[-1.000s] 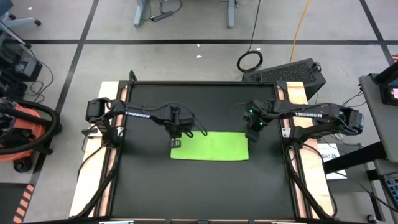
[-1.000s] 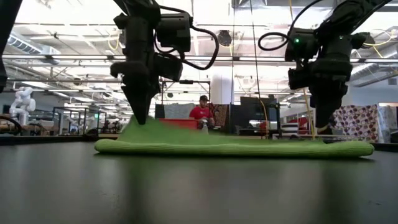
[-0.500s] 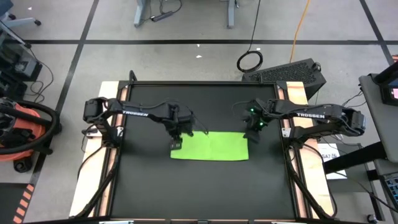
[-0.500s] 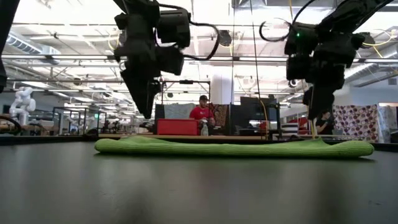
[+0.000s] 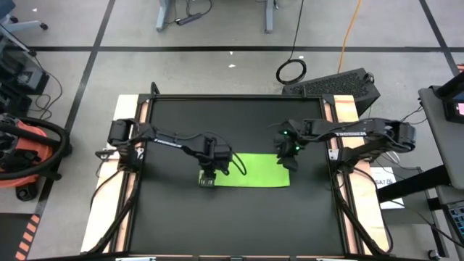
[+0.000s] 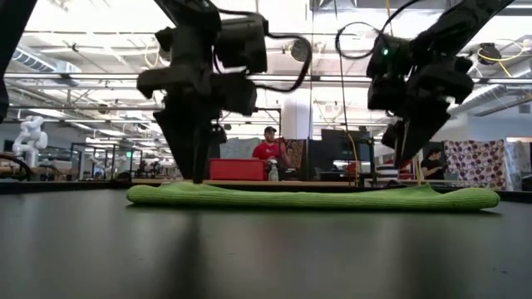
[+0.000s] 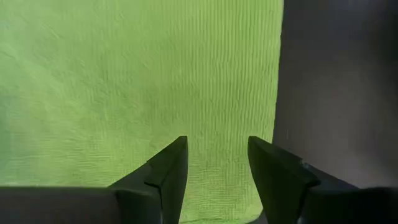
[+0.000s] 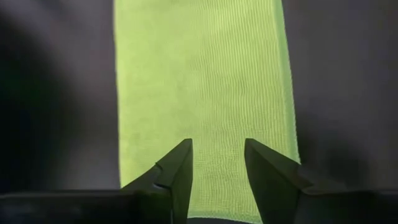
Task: Roll towel
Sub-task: Fold the green microfiber cloth
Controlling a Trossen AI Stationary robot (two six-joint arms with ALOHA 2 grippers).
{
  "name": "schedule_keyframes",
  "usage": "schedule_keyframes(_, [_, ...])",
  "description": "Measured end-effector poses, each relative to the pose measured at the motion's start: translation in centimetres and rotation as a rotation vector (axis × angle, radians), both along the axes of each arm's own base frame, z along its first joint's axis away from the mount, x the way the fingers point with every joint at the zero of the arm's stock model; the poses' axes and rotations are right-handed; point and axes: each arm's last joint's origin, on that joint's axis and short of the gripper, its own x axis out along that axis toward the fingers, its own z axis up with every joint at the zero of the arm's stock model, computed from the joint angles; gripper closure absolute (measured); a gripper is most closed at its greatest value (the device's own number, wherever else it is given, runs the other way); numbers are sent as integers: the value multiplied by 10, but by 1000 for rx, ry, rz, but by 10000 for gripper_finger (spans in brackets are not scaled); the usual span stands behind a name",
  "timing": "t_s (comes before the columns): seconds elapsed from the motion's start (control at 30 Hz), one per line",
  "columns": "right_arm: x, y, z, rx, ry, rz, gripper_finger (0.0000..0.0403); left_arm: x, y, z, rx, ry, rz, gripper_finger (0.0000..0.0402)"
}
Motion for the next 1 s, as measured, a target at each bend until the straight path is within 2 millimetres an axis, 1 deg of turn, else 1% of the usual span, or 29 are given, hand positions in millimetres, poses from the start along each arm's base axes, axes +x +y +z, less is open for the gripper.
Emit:
schedule_keyframes(0.13, [4, 0, -12, 19, 53, 7, 272, 2, 0, -11, 1, 36, -11, 231])
schedule_keyframes(0.27, [7, 5, -18, 27, 82, 32, 273, 2, 3, -16, 26, 50, -43, 231])
schedule_keyframes(0.37, [10, 11, -24, 35, 104, 48, 273, 0, 11, -16, 62, 61, -50, 231])
schedule_keyframes(0.53, [18, 24, -32, 58, 134, 55, 273, -4, 32, -17, 116, 84, -61, 231])
schedule_keyframes(0.7, [29, 43, -38, 88, 117, 51, 273, -5, 59, -17, 185, 63, -81, 231])
schedule_keyframes(0.9, [49, 73, -40, 147, 15, 40, 273, -5, 91, -16, 263, 18, -72, 231])
schedule_keyframes(1.0, [60, 87, -41, 203, -58, 22, 273, -5, 106, -16, 341, -6, -58, 231])
